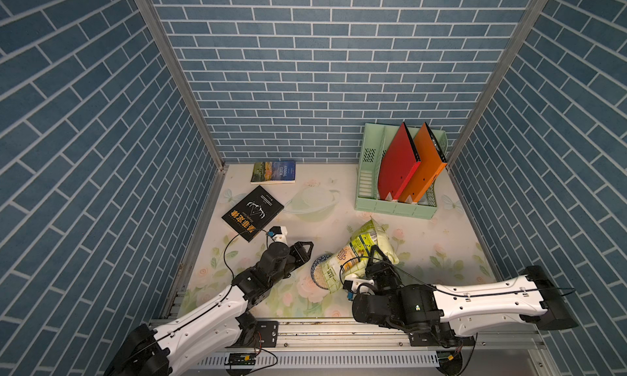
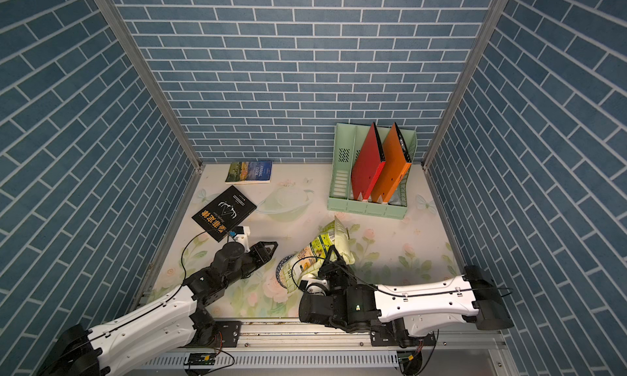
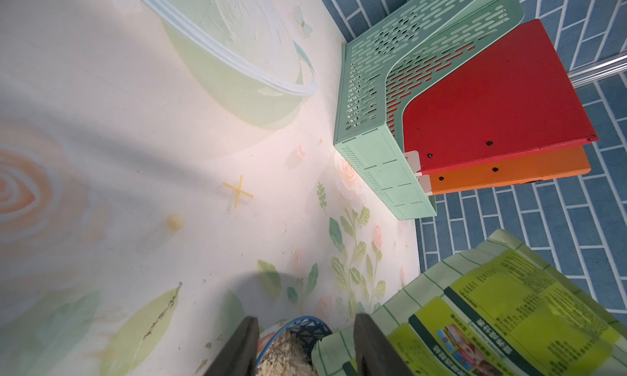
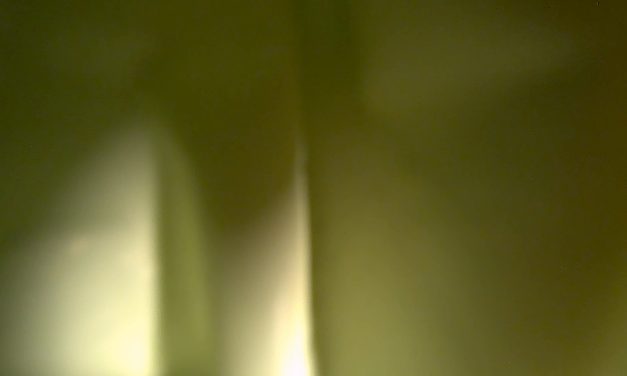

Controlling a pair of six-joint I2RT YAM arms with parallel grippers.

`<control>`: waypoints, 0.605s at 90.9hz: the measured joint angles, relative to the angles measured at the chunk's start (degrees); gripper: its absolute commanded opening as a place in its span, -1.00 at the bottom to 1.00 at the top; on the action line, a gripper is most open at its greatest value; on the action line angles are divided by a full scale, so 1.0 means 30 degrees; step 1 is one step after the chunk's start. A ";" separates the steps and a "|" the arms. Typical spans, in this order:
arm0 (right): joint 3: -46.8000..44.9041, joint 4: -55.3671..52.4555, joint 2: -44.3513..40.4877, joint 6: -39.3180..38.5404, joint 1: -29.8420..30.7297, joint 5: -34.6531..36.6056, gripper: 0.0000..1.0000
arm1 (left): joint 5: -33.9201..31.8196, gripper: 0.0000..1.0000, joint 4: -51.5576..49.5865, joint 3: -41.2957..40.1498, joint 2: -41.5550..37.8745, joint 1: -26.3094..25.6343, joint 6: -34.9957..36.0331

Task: Pour the oats into the breakfast bowl
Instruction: Pour the oats into the bowl.

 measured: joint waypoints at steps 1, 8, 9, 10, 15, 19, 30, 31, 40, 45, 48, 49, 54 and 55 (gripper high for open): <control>-0.0029 0.0044 -0.0044 -0.0007 -0.0007 0.0000 -1.00 | 0.0000 0.02 0.0000 0.0000 0.0000 0.0000 0.0000; -0.0306 0.0255 -0.0277 0.0000 -0.0073 0.0022 -1.00 | 0.0000 0.02 0.0000 0.0000 0.0000 0.0000 0.0000; -0.0342 0.0277 -0.0313 0.0015 -0.0080 0.0022 -1.00 | 0.0000 0.02 0.0000 0.0000 0.0000 0.0000 0.0000; -0.0379 0.0291 -0.0342 0.0015 -0.0087 0.0022 -1.00 | 0.0000 0.02 0.0000 0.0000 0.0000 0.0000 0.0000; -0.0568 0.0313 -0.0437 0.0051 -0.0175 0.0022 -1.00 | 0.0000 0.02 0.0000 0.0000 0.0000 0.0000 0.0000; -0.0678 0.0306 -0.0452 0.0124 -0.0262 0.0015 -1.00 | 0.0000 0.02 -0.0007 0.0000 0.0000 0.0000 0.0000; -0.0801 0.0255 -0.0452 0.0517 -0.0517 -0.0022 -1.00 | -0.0007 0.02 -0.0022 0.0000 0.0000 0.0000 0.0000; -0.0801 0.0248 -0.0452 0.0597 -0.0546 -0.0036 -1.00 | -0.0007 0.02 -0.0022 0.0000 0.0000 0.0000 0.0000; -0.0831 0.0124 -0.0459 0.1341 -0.0772 -0.0175 -1.00 | -0.0007 0.02 -0.0087 0.0000 0.0000 0.0000 0.0000; -0.0860 0.0029 -0.0459 0.1792 -0.0896 -0.0262 -1.00 | -0.0007 0.02 -0.0117 0.0000 0.0000 0.0000 0.0000; -0.0874 -0.0044 -0.0459 0.1989 -0.0954 -0.0291 -1.00 | -0.0007 0.02 -0.0138 0.0000 0.0000 0.0000 -0.0007; -0.0882 -0.0058 -0.0459 0.2055 -0.0969 -0.0291 -1.00 | -0.0007 0.02 -0.0146 0.0000 0.0000 0.0000 -0.0007; -0.0933 -0.0182 -0.0495 0.2368 -0.1020 -0.0321 -1.00 | -0.0007 0.02 -0.0146 0.0000 0.0007 0.0000 0.0000; -0.0940 -0.0197 -0.0495 0.2412 -0.1020 -0.0321 -1.00 | -0.0007 0.02 -0.0146 0.0000 0.0007 0.0000 0.0000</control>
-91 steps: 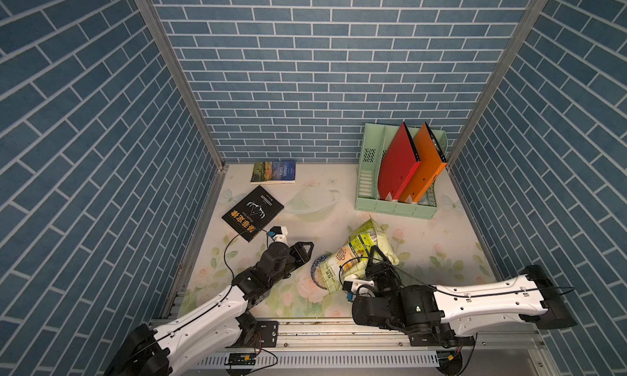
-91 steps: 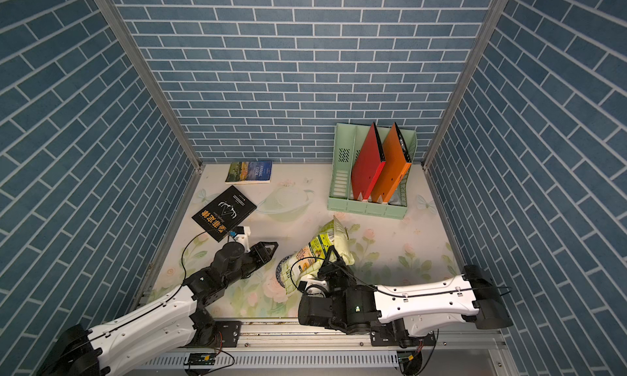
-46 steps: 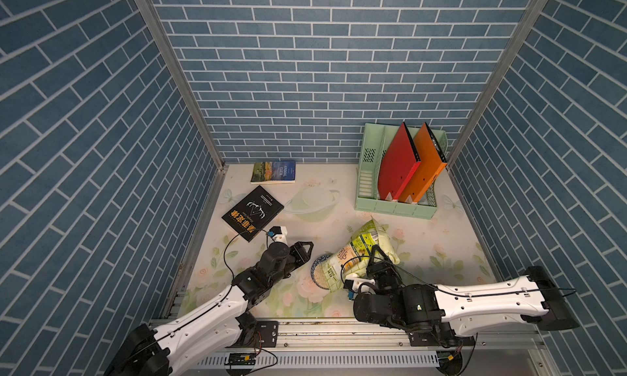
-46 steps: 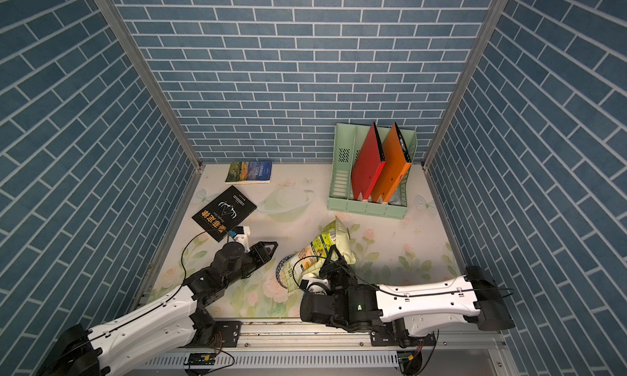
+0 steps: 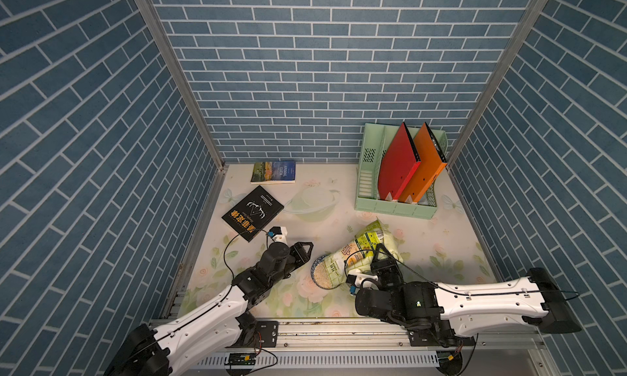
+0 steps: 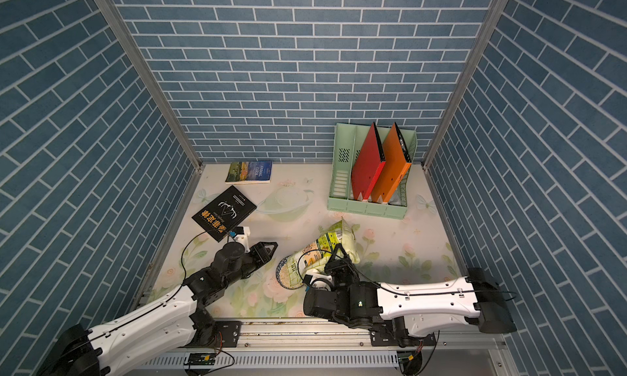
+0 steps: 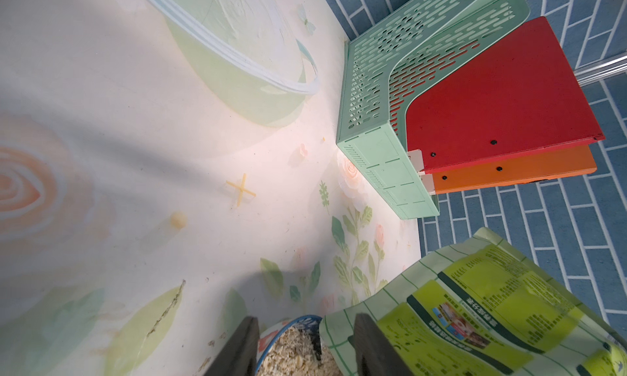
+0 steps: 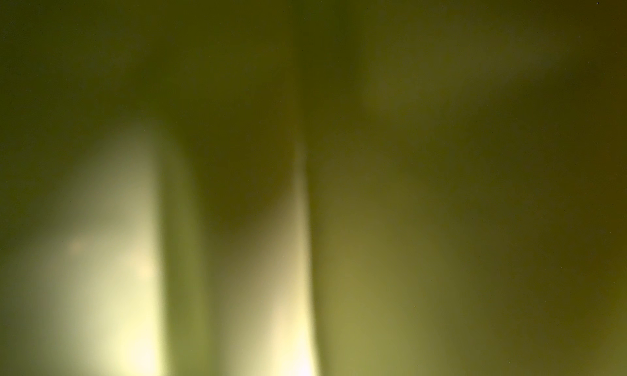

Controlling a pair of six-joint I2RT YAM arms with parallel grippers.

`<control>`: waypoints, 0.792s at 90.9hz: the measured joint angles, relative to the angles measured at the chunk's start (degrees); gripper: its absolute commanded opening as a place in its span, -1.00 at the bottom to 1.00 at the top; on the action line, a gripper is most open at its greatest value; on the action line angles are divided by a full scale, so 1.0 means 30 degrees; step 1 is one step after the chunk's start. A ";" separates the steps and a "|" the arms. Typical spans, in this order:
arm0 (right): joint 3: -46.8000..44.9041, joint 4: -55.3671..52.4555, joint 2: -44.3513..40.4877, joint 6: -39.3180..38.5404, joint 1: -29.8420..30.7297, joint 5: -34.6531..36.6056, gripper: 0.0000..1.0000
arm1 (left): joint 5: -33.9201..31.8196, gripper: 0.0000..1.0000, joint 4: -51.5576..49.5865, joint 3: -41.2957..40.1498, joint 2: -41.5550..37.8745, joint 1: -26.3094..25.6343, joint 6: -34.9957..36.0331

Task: Pour the oats into the breakfast bowl
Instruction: Pour the oats into the bowl.

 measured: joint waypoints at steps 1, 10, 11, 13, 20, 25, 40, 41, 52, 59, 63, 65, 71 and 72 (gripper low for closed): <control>-0.0015 -0.0022 -0.0007 0.0015 -0.0007 0.0000 -1.00 | 0.0000 0.02 0.0000 0.0000 0.0000 0.0000 -0.0007; -0.0044 -0.0393 -0.0058 0.0306 -0.0015 -0.0036 -1.00 | 0.0000 0.02 0.0000 0.0000 0.0160 0.0000 0.0000; -0.0044 -0.0423 -0.0073 0.0321 -0.0015 -0.0036 -1.00 | 0.0000 0.02 0.0000 0.0000 0.0189 0.0000 0.0000; -0.0044 -0.0474 -0.0095 0.0335 -0.0015 -0.0044 -1.00 | 0.0000 0.02 0.0000 0.0000 0.0255 0.0000 0.0000; -0.0044 -0.0481 -0.0160 0.0306 -0.0007 -0.0080 -1.00 | 0.0007 0.02 0.0015 0.0000 0.0459 0.0000 0.0000; -0.0044 -0.0583 -0.0153 0.0321 -0.0007 -0.0204 -1.00 | 0.0007 0.02 0.0022 0.0000 0.0583 -0.0007 0.0000; -0.0131 -0.0175 -0.0415 -0.0415 -0.0015 -0.0444 -1.00 | 0.0007 0.02 0.0044 0.0000 0.0721 -0.0007 -0.0058; -0.0160 -0.0102 -0.0459 -0.0510 -0.0015 -0.0444 -1.00 | 0.0007 0.02 0.0058 0.0000 0.0721 -0.0007 -0.0066; -0.0277 0.0437 -0.0809 -0.1574 -0.0182 -0.0474 -1.00 | 0.0007 0.02 0.0160 0.0000 0.0721 -0.0007 -0.0066; -0.0277 0.0583 -0.0838 -0.1923 -0.0335 -0.0481 -1.00 | 0.0007 0.02 0.0160 0.0000 0.0729 -0.0007 -0.0073; -0.0277 0.0750 -0.0867 -0.2178 -0.0423 -0.0503 -1.00 | 0.0007 0.02 0.0160 0.0000 0.0729 -0.0007 -0.0073; -0.0277 0.0845 -0.0889 -0.2288 -0.0459 -0.0532 -1.00 | 0.0007 0.02 0.0160 0.0000 0.0729 -0.0007 -0.0073; -0.0401 0.1515 -0.1042 -0.2936 -0.0517 -0.0546 -1.00 | 0.0007 0.02 0.0160 0.0000 0.0729 -0.0007 -0.0073; -0.0452 0.1610 -0.1064 -0.3067 -0.0525 -0.0546 -1.00 | 0.0007 0.02 0.0160 0.0000 0.0729 -0.0007 -0.0080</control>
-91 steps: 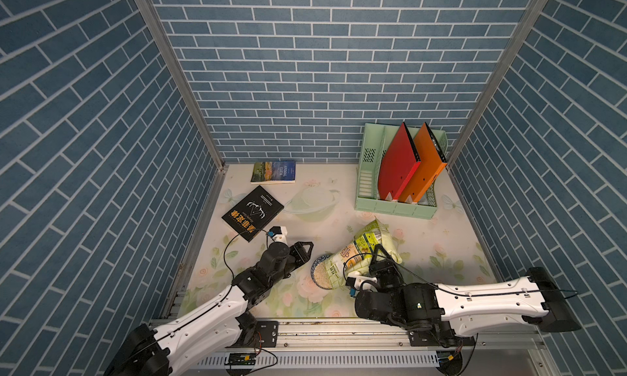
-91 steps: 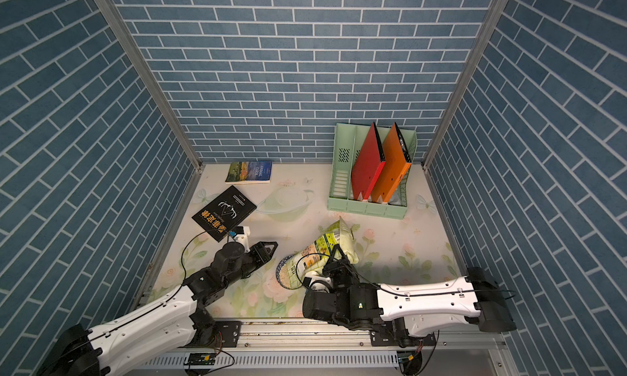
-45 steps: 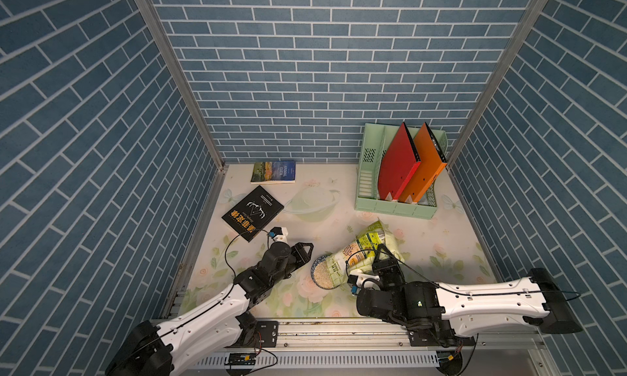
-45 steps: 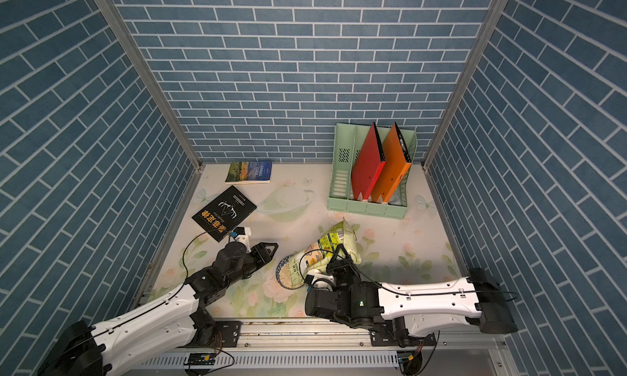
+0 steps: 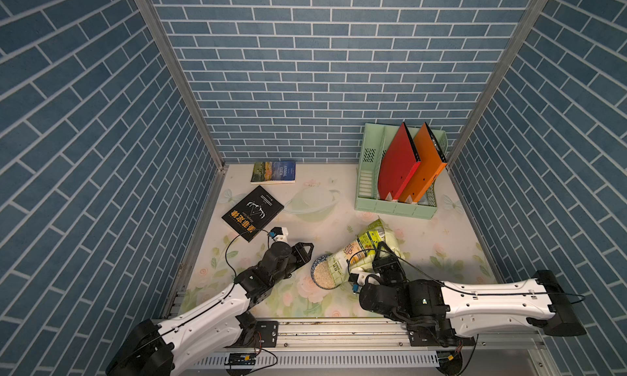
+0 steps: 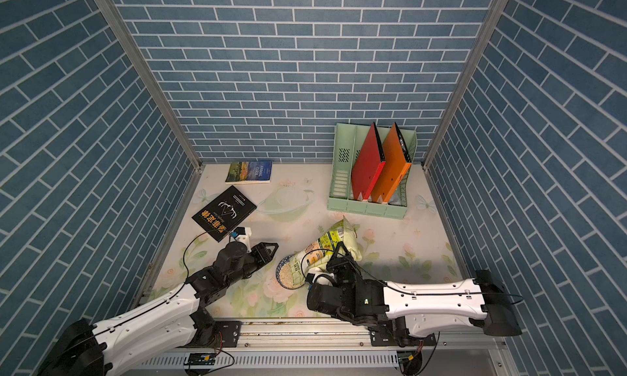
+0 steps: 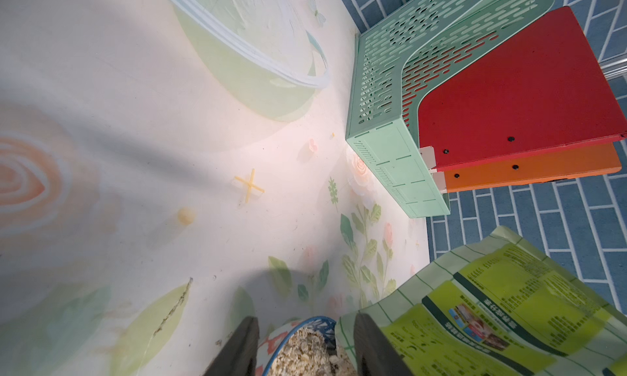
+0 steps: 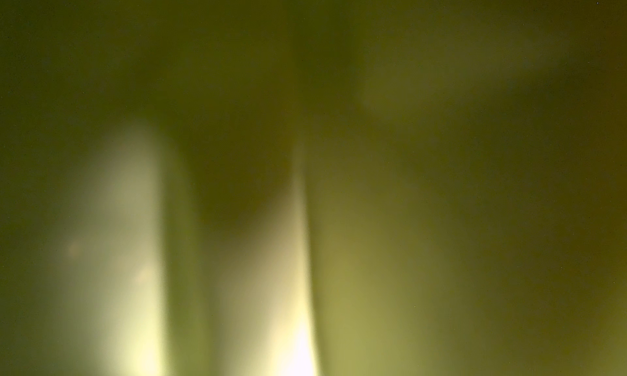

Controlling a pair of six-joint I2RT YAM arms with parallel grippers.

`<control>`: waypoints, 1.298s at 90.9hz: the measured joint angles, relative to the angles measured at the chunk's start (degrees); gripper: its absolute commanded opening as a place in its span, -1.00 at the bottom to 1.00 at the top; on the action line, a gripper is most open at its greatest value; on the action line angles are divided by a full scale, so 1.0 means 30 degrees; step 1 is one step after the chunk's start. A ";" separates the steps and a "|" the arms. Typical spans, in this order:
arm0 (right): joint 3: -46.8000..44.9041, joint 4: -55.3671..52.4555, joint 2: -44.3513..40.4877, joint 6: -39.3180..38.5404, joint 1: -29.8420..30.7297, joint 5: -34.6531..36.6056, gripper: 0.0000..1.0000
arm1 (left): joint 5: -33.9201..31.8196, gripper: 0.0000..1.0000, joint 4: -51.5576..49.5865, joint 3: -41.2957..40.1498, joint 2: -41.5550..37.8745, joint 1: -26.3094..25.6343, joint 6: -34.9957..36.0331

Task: Pour the oats into the breakfast bowl
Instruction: Pour the oats into the bowl.

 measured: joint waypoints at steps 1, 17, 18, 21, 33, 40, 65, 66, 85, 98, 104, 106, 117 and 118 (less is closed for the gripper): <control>-0.0044 0.0102 -0.0022 -0.0102 -0.0015 0.0000 -1.00 | 0.0000 0.02 0.0000 0.0000 0.0000 0.0000 0.0000; -0.0328 0.1355 -0.0233 -0.1494 -0.0080 -0.0211 -1.00 | -0.0007 0.02 -0.0007 0.0000 0.0000 0.0000 0.0007; -0.0342 0.1413 -0.0240 -0.1559 -0.0095 -0.0204 -1.00 | -0.0007 0.02 -0.0007 0.0000 0.0000 0.0000 0.0007; -0.0401 0.1588 -0.0270 -0.1770 -0.0117 -0.0204 -1.00 | -0.0007 0.02 0.0000 0.0000 0.0000 0.0000 0.0007; -0.0488 0.2353 -0.0437 -0.2739 -0.0284 -0.0328 -1.00 | 0.0000 0.02 -0.0007 0.0000 0.0000 0.0000 0.0000; -0.0546 0.2448 -0.0576 -0.3126 -0.0350 -0.0335 -1.00 | 0.0000 0.02 -0.0007 0.0007 0.0000 0.0000 0.0007; -0.0845 0.3264 -0.0743 -0.3694 -0.0452 -0.0503 -1.00 | -0.0007 0.02 -0.0015 0.0153 0.0146 0.0000 0.0007; -0.0845 0.3300 -0.0743 -0.3694 -0.0452 -0.0510 -1.00 | -0.0007 0.02 -0.0015 0.0168 0.0168 0.0000 0.0007; -0.1158 0.3825 -0.0852 -0.3687 -0.0546 -0.0692 -1.00 | -0.0007 0.02 -0.0007 0.0219 0.0277 0.0000 0.0007; -0.1537 0.3993 -0.1348 -0.3563 -0.0561 -0.0794 -1.00 | -0.0007 0.00 -0.0007 0.0240 0.0430 0.0000 0.0007; -0.1610 0.3825 -0.1515 -0.3279 -0.0576 -0.0794 -1.00 | -0.0007 -0.02 -0.0007 0.0284 0.0488 0.0000 0.0007; -0.1610 0.3789 -0.1574 -0.3184 -0.0576 -0.0794 -1.00 | -0.0007 -0.02 0.0007 0.0291 0.0495 0.0000 0.0007; -0.1617 0.3708 -0.1872 -0.2725 -0.0576 -0.0787 -1.00 | -0.0007 -0.02 -0.0015 0.0357 0.0525 0.0000 0.0007; -0.1617 0.3701 -0.1894 -0.2659 -0.0576 -0.0780 -1.00 | -0.0007 -0.02 -0.0015 0.0372 0.0532 0.0000 0.0015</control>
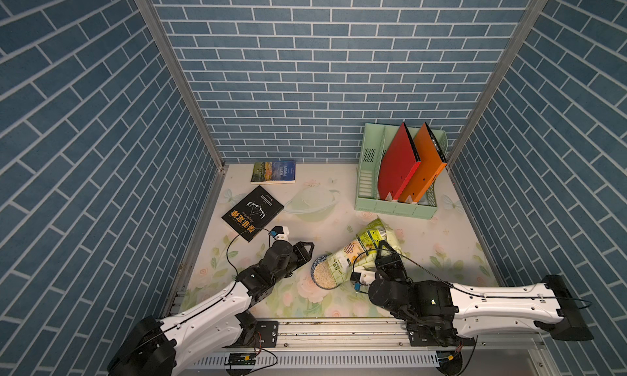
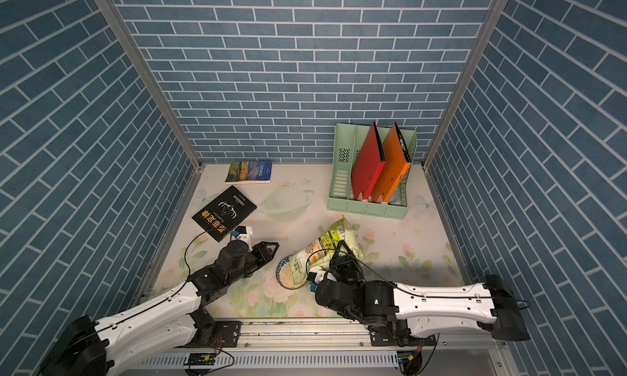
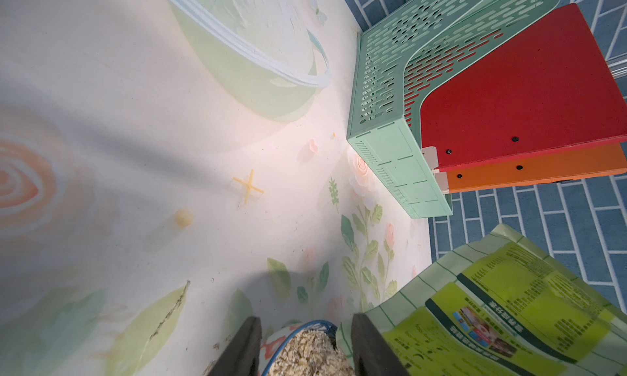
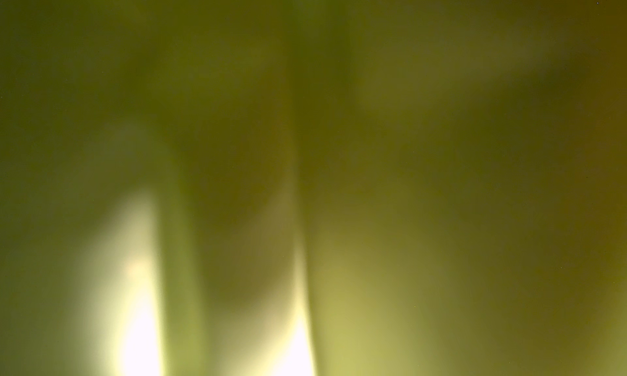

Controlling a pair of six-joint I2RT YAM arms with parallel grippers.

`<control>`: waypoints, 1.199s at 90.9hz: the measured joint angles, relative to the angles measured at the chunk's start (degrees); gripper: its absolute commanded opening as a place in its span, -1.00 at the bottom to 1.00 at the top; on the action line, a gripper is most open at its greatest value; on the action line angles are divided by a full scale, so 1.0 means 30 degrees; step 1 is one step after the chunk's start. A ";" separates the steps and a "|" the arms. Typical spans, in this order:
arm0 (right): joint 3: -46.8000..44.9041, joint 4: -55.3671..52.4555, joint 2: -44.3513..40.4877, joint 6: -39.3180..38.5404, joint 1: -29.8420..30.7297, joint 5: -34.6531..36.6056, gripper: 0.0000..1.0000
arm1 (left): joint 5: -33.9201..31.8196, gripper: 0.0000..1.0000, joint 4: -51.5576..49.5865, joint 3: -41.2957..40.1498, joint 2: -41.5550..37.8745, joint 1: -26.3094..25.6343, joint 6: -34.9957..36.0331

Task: Pour the oats into the breakfast bowl
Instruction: Pour the oats into the bowl.

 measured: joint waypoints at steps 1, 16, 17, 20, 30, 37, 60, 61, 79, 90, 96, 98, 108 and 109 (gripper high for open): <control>0.0000 -0.0007 -0.0015 0.0051 0.0000 -0.0007 -1.00 | 0.0000 -0.02 0.0000 0.0015 0.0007 0.0000 -0.0007; 0.0000 -0.0503 -0.0262 0.1253 0.0000 -0.0197 -1.00 | 0.0000 -0.03 0.0000 0.0211 0.0015 0.0000 -0.0007; 0.0000 -0.0539 -0.0291 0.1304 0.0000 -0.0233 -1.00 | 0.0000 -0.03 0.0000 0.0211 0.0015 0.0000 -0.0007; 0.0000 -0.0627 -0.0393 0.1494 -0.0015 -0.0328 -1.00 | 0.0000 -0.02 -0.0007 0.0219 0.0015 0.0000 0.0000; 0.0000 -0.0874 -0.0787 0.2120 -0.0036 -0.0619 -1.00 | -0.0015 -0.02 -0.0051 0.0240 0.0015 0.0000 0.0000; 0.0000 -0.1282 -0.0969 0.2827 -0.0124 -0.0874 -1.00 | -0.0044 -0.02 -0.0117 0.0248 0.0015 0.0000 0.0000; 0.0270 -0.3789 -0.1020 0.6018 -0.1195 -0.2783 -1.00 | -0.0211 -0.02 -0.0277 0.0670 0.0015 0.0000 0.0000; 0.0284 -0.3861 -0.1020 0.6135 -0.1253 -0.2878 -1.00 | -0.0211 -0.03 -0.0277 0.0692 0.0015 0.0000 0.0000; 0.0364 -0.4765 -0.1231 0.7708 -0.2455 -0.4510 -1.00 | -0.0299 -0.02 -0.0284 0.0838 0.0015 0.0000 0.0000; 0.0401 -0.4947 -0.1836 0.8437 -0.3053 -0.5442 -1.00 | -0.0321 -0.02 -0.0277 0.0852 0.0015 0.0000 0.0000; 0.0459 -0.4932 -0.2200 0.8786 -0.3344 -0.5923 -1.00 | -0.0379 -0.02 -0.0284 0.0867 0.0007 0.0000 0.0000; 0.0481 -0.4932 -0.2317 0.8961 -0.3483 -0.6142 -1.00 | -0.0393 -0.02 -0.0291 0.0889 0.0000 0.0000 0.0000; 0.0648 -0.4932 -0.2703 0.9719 -0.4138 -0.7125 -1.00 | -0.0539 0.03 -0.0357 0.1158 -0.0007 0.0000 0.0073; 0.0656 -0.4940 -0.2732 0.9755 -0.4189 -0.7213 -1.00 | -0.0561 0.03 -0.0364 0.1195 -0.0015 0.0000 0.0073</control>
